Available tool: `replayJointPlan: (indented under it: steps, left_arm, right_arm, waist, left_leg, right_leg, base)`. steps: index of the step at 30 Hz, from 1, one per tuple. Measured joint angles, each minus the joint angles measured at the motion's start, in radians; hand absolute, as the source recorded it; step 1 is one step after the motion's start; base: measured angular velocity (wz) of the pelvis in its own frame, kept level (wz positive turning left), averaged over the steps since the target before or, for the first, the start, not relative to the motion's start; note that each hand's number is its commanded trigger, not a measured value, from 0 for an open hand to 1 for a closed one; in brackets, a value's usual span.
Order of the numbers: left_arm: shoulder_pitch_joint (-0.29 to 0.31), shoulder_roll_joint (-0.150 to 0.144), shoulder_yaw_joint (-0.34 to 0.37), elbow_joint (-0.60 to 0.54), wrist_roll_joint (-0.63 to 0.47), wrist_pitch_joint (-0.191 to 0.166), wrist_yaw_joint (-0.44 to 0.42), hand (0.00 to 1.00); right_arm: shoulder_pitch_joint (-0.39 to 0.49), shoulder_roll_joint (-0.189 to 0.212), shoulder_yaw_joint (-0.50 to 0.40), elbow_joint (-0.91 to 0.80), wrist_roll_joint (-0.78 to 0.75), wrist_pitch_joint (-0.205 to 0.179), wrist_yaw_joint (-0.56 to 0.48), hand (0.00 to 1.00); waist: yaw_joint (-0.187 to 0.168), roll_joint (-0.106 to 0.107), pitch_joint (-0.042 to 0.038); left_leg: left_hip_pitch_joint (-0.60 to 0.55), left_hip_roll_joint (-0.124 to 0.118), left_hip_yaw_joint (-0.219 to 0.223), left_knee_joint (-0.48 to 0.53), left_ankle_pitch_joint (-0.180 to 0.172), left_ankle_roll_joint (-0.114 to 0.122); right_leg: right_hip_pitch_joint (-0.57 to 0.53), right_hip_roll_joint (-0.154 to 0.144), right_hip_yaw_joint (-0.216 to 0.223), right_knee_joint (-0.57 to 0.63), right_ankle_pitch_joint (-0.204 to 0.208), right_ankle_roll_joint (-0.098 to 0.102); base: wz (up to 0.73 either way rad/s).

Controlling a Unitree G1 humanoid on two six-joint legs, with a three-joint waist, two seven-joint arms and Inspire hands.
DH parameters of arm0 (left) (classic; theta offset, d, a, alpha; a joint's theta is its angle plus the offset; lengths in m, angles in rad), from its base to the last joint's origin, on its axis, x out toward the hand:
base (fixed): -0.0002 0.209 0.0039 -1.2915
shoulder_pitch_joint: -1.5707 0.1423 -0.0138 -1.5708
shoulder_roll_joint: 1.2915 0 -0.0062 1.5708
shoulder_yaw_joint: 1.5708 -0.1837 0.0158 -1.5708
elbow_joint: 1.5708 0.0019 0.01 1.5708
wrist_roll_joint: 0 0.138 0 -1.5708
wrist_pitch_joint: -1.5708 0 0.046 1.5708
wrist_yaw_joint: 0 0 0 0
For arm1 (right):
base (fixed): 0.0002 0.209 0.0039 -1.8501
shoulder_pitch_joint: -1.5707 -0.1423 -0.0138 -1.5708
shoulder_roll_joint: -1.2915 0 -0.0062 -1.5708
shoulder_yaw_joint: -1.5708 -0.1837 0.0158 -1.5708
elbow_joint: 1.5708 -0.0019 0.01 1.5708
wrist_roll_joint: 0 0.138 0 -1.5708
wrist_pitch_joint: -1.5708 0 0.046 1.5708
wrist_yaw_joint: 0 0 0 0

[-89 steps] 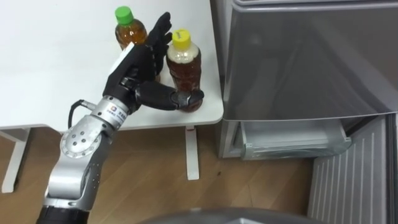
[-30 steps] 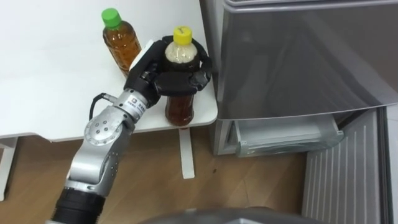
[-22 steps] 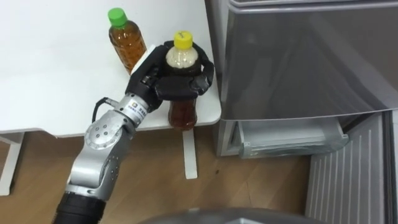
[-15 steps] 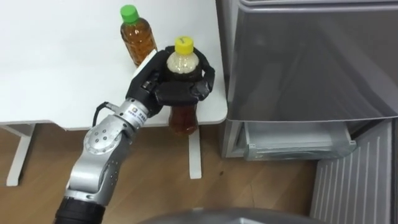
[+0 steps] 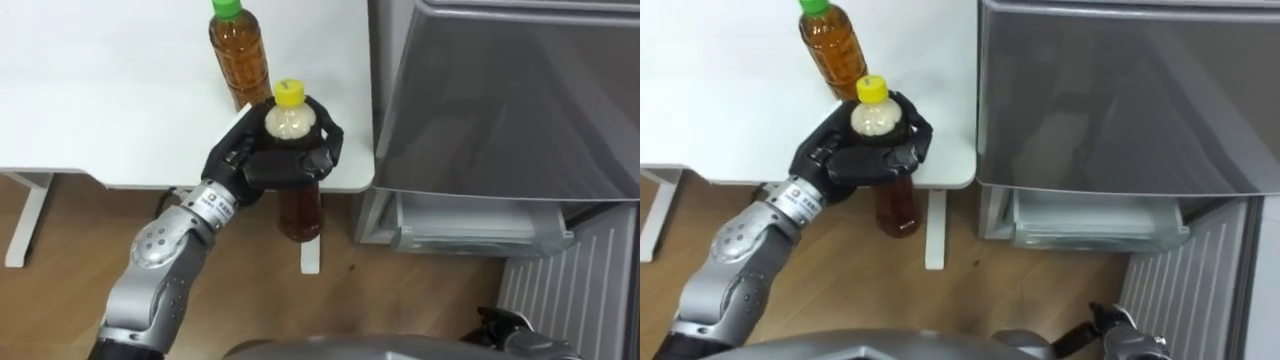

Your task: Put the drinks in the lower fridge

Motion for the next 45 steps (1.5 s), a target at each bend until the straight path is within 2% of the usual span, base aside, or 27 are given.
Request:
replayJointPlan:
  steps: [6, 9, 14, 18, 22, 26, 30, 33, 41, 45]
  left_arm:
    - [0.0, -0.003, 0.001, 0.001, 0.0, 0.0, -0.036, 1.0]
    - [0.0, -0.007, 0.001, 0.001, 0.0, 0.0, -0.057, 1.0]
    - [0.004, 0.001, 0.001, 0.006, 0.001, 0.0, -0.056, 1.0]
    - [0.005, 0.002, 0.009, 0.006, 0.001, -0.001, -0.057, 1.0]
    - [0.004, 0.002, 0.007, 0.006, 0.001, -0.002, -0.062, 1.0]
    - [0.011, 0.003, 0.002, 0.013, 0.002, -0.001, -0.093, 1.0]
    - [0.012, 0.003, -0.003, 0.031, 0.018, 0.0, -0.102, 1.0]
    - [0.013, 0.003, -0.004, 0.031, 0.033, 0.006, -0.106, 1.0]
    - [0.012, 0.005, -0.004, 0.031, 0.034, 0.006, -0.119, 1.0]
    - [0.01, 0.011, -0.021, 0.03, 0.054, 0.005, -0.117, 1.0]
  right_arm:
    - [0.009, 0.007, 0.012, -0.091, 0.028, -0.009, 0.02, 0.0]
    - [0.006, 0.037, 0.026, -0.161, 0.052, -0.051, 0.068, 0.0]
    - [-0.005, 0.056, 0.048, -0.183, 0.078, -0.055, 0.16, 0.0]
    - [-0.004, 0.053, 0.054, -0.218, 0.077, -0.055, 0.227, 0.0]
    - [-0.002, 0.047, 0.067, -0.305, 0.073, -0.055, 0.315, 0.0]
    - [0.022, 0.039, 0.113, -0.419, 0.077, -0.052, 0.41, 0.0]
    - [0.034, 0.04, 0.145, -0.493, 0.075, -0.031, 0.503, 0.0]
    - [0.047, 0.038, 0.15, -0.566, 0.072, -0.029, 0.566, 0.0]
    - [0.057, 0.032, 0.152, -0.658, 0.077, -0.029, 0.661, 0.0]
    - [0.071, 0.013, 0.182, -0.773, 0.082, -0.025, 0.71, 0.0]
  waist:
    - [0.005, -0.004, 0.0016]
    - [0.005, -0.003, 0.0005]
    - [0.015, 0.002, -0.0031]
    - [0.023, -0.001, -0.0028]
    - [0.029, -0.004, -0.0058]
    - [0.034, -0.005, -0.0064]
    - [0.036, -0.006, -0.0051]
    - [0.036, -0.012, -0.0018]
    - [0.036, -0.018, 0.0015]
    - [0.039, -0.017, 0.0018]
  left_leg:
    - [0.002, 0.0, 0.001, -0.001, 0.0, 0.0]
    - [0.001, 0.001, 0.001, 0.001, 0.0, 0.0]
    - [0.003, 0.001, 0.002, 0.005, 0.0, 0.0]
    - [-0.001, 0.0, 0.003, 0.016, 0.0, 0.0]
    - [-0.019, 0.001, 0.004, 0.035, 0.0, 0.0]
    - [-0.016, 0.001, 0.004, 0.038, 0.0, 0.0]
    - [-0.015, 0.001, 0.004, 0.037, 0.0, 0.0]
    - [-0.015, 0.0, 0.004, 0.037, 0.0, 0.0]
    - [-0.013, 0.0, 0.007, 0.037, 0.0, 0.0]
    - [-0.028, 0.001, 0.01, 0.039, 0.0, 0.0]
  right_leg:
    - [0.0, -0.003, 0.007, 0.0, 0.0, 0.0]
    - [0.0, -0.004, 0.003, 0.0, 0.0, 0.0]
    - [0.001, -0.003, 0.003, 0.008, 0.0, 0.0]
    - [-0.002, -0.01, 0.006, 0.018, 0.0, 0.0]
    - [-0.015, -0.009, 0.014, 0.022, 0.001, -0.001]
    - [-0.011, -0.009, 0.014, 0.026, 0.003, -0.002]
    - [-0.016, -0.011, 0.017, 0.034, 0.002, -0.002]
    - [-0.017, -0.011, 0.017, 0.034, 0.002, -0.002]
    - [-0.019, -0.012, 0.017, 0.034, 0.002, -0.002]
    - [-0.036, -0.012, 0.018, 0.037, 0.002, -0.002]
  base:
    - [-0.04]
    - [0.04]
    - [0.01]
    - [0.0]
    - [0.0]
    - [0.0]
    - [0.0]
    - [0.0]
    - [0.0]
    - [0.0]
